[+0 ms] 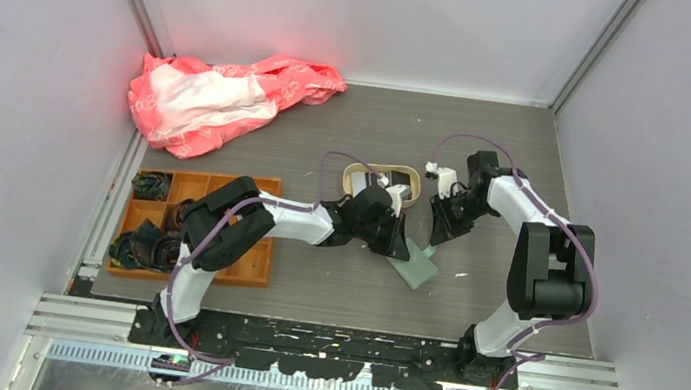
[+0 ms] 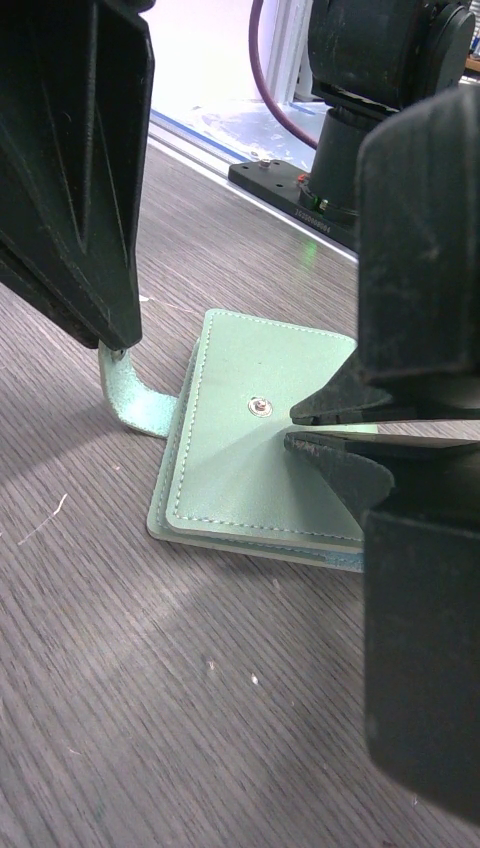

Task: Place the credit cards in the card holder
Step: Close the card holder at the center of the board.

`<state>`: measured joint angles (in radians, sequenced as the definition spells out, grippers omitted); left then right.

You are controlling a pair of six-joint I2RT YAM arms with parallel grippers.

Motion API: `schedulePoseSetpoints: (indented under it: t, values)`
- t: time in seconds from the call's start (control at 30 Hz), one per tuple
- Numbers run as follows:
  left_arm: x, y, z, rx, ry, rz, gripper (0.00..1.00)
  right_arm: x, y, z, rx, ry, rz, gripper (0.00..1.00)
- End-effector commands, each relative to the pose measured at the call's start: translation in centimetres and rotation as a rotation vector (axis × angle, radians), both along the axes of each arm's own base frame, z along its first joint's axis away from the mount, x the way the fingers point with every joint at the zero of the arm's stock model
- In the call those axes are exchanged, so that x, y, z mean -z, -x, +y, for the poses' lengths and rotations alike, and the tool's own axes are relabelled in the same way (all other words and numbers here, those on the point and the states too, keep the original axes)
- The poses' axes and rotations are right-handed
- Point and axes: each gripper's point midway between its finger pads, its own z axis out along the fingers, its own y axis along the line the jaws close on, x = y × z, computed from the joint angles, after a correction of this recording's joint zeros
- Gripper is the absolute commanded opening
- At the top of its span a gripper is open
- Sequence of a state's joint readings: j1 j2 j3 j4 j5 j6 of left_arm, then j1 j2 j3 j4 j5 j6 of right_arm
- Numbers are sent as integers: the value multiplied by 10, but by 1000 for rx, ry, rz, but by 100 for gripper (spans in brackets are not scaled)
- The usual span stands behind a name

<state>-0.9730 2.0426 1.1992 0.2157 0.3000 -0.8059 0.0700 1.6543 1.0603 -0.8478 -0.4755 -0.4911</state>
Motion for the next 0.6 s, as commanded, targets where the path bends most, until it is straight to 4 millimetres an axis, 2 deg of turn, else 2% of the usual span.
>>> schedulePoseSetpoints:
  t: [0.0, 0.07, 0.37, 0.57]
  values:
    - [-1, -1, -4, 11, 6, 6, 8, -15, -5, 3, -23, -14, -34, 7]
    - [-2, -1, -4, 9, 7, 8, 8, -16, -3, 4, -30, -21, -26, 1]
    - [-1, 2, -6, 5, 20, 42, 5, -26, 11, 16, -61, -104, -17, 1]
    - [-2, 4, -8, 4, 39, 58, 4, -15, 25, 25, -119, -88, 8, 1]
